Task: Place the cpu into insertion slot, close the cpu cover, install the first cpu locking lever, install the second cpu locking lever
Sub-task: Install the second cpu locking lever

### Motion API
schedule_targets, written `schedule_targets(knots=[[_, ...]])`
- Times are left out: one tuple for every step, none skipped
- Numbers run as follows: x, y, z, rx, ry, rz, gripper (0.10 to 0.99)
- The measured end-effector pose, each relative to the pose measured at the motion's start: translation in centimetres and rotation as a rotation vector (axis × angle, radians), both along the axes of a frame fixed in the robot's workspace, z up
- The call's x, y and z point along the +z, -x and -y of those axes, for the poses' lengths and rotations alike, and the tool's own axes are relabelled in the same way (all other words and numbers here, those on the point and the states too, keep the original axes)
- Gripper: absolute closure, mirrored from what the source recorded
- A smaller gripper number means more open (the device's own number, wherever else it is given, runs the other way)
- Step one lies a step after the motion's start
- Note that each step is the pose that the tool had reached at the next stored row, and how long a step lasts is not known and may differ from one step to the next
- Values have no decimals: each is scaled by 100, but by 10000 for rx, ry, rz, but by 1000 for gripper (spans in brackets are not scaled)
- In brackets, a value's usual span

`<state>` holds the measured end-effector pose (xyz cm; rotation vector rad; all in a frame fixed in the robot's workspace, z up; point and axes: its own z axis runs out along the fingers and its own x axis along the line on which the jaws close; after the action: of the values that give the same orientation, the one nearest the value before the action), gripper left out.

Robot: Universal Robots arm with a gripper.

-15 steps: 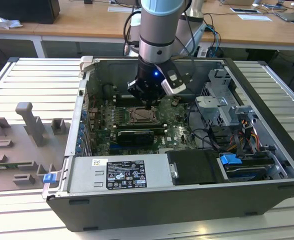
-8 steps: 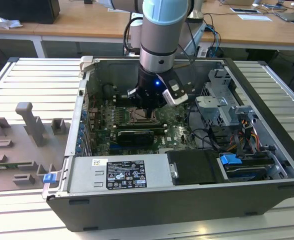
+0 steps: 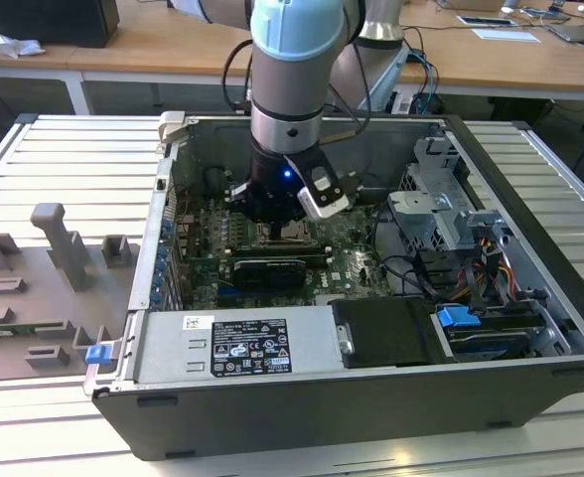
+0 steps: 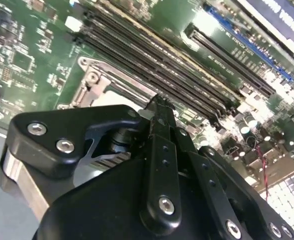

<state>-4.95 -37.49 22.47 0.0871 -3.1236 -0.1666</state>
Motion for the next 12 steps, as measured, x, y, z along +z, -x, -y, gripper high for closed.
schedule_targets(knots=[[-5, 14, 30, -2, -183, 1, 980], [-6, 25, 46, -2, -391, 2, 980], [-6, 33, 57, -2, -537, 1, 980], [-6, 51, 81, -2, -757, 1, 980], [-6, 64, 116, -1, -893, 1, 980], [-6, 81, 155, 1, -979, 2, 980], [-6, 94, 170, -2, -1020, 1, 980], [-6, 103, 178, -1, -1047, 1, 980], [-6, 116, 190, -1, -1074, 2, 980], [-7, 122, 197, 1, -1088, 3, 980], [-13, 144, 199, 4, -1116, 11, 980], [-19, 152, 200, 6, -1141, 16, 980]])
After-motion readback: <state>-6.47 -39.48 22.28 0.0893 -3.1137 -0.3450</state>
